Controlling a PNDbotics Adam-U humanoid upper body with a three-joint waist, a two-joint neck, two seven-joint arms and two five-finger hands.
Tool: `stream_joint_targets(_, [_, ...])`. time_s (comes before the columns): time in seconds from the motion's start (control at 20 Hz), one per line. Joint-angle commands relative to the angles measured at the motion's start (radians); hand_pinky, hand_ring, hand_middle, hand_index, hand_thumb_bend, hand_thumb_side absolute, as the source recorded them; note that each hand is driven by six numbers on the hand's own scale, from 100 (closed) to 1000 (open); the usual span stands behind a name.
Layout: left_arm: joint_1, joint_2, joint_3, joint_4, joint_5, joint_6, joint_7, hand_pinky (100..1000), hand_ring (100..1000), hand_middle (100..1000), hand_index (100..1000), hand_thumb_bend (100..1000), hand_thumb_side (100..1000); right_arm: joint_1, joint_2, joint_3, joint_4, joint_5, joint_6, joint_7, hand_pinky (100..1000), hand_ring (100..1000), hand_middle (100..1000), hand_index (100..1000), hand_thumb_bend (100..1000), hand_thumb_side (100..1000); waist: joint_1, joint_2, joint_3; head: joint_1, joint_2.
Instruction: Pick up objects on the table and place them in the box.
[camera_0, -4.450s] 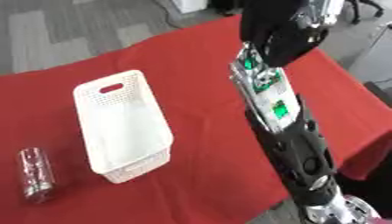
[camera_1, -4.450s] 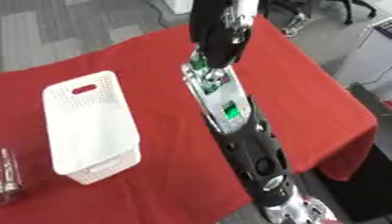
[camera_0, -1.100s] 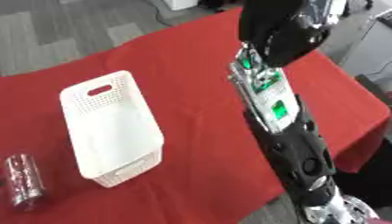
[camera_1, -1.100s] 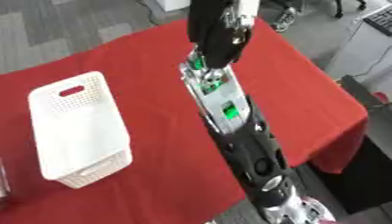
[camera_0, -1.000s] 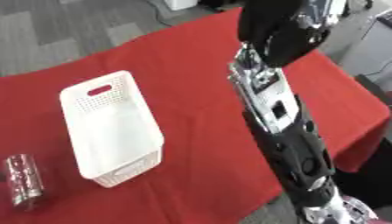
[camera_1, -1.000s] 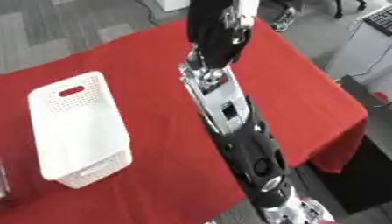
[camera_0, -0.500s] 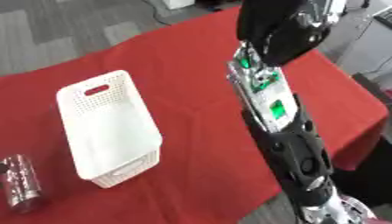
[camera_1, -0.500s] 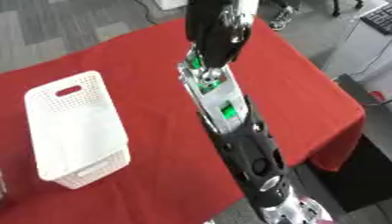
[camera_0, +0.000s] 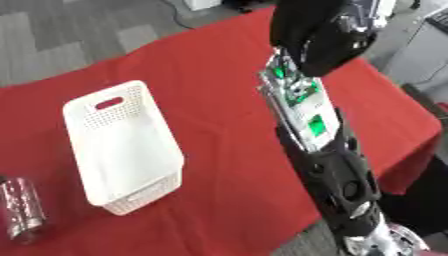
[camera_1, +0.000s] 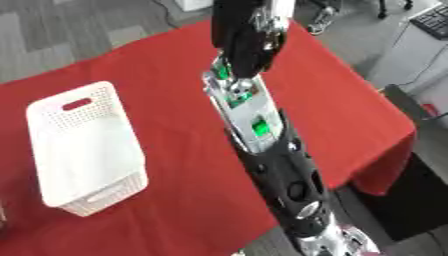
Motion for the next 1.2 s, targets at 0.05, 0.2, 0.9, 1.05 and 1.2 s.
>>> stream_joint_targets(0.05, [-0.022, 0.000, 0.010, 0.038, -0.030, -0.009, 0.015, 918, 889, 835, 863, 708, 378, -0.022, 0.005, 0.000, -0.013, 0.003, -0.012, -0.010, 424, 502, 598, 682, 100, 1000, -0.001, -0.009, -0.003, 0.006, 0.000])
stream_joint_targets(0.2, [-0.020, -0.018, 0.005, 0.080, -0.057, -0.018, 0.035, 914, 883, 834, 862, 699, 382, -0.023, 0.008, 0.000, -0.013, 0.003, -0.013, -0.011, 424, 502, 598, 682, 100, 1000, -0.003, -0.007, -0.005, 0.007, 0.000])
stream_joint_targets(0.9, [-0.031, -0.086, -0.026, 0.171, -0.127, -0.067, 0.152, 902, 860, 825, 857, 664, 361, -0.033, 0.025, 0.004, -0.013, 0.000, -0.019, -0.010, 424, 501, 597, 682, 100, 1000, -0.009, 0.002, -0.025, 0.024, 0.000])
stream_joint_targets(1.05, [-0.034, -0.093, -0.037, 0.184, -0.139, -0.087, 0.167, 893, 854, 821, 854, 642, 353, -0.034, 0.027, 0.005, -0.013, -0.001, -0.020, -0.010, 424, 502, 597, 682, 100, 1000, -0.008, 0.005, -0.028, 0.029, 0.000])
stream_joint_targets(1.2, [-0.037, -0.096, -0.046, 0.192, -0.147, -0.109, 0.177, 891, 849, 816, 850, 625, 346, -0.036, 0.029, 0.004, -0.013, -0.001, -0.021, -0.009, 424, 501, 597, 682, 100, 1000, -0.007, 0.006, -0.030, 0.027, 0.000])
